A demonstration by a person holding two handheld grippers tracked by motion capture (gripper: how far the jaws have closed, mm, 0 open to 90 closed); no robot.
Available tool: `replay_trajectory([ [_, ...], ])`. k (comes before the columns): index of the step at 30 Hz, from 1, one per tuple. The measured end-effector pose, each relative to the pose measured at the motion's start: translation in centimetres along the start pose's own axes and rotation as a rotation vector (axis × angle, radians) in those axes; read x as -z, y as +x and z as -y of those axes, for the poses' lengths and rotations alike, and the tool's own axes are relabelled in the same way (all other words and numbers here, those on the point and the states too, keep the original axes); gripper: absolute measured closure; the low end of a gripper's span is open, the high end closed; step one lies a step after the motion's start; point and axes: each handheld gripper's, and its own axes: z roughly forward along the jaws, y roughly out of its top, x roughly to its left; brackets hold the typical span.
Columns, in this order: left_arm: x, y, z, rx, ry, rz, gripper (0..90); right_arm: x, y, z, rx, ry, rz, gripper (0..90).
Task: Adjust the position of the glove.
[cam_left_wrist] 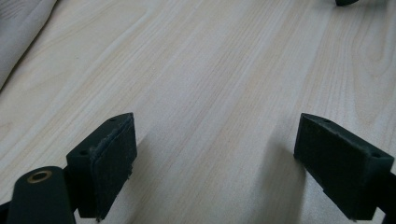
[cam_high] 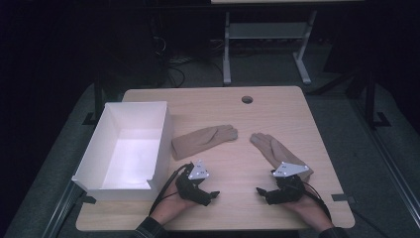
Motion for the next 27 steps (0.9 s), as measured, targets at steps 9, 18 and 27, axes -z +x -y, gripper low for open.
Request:
replay_trajectory([
  [9,0.0,0.0,0.0,-0.002,0.000,-0.002,12.4,0.3,0.0,-0.1,-0.004,-0.009,-0.002,31.6],
  [18,0.0,0.0,0.0,-0.001,0.000,-0.002,12.4,1.7,-0.8,-0.8,0.010,-0.021,-0.012,65.3],
  [27,-0.1,0.0,0.0,0.008,-0.009,-0.001,12.4,2.7,-2.9,-1.7,-0.019,-0.023,-0.028,89.6],
])
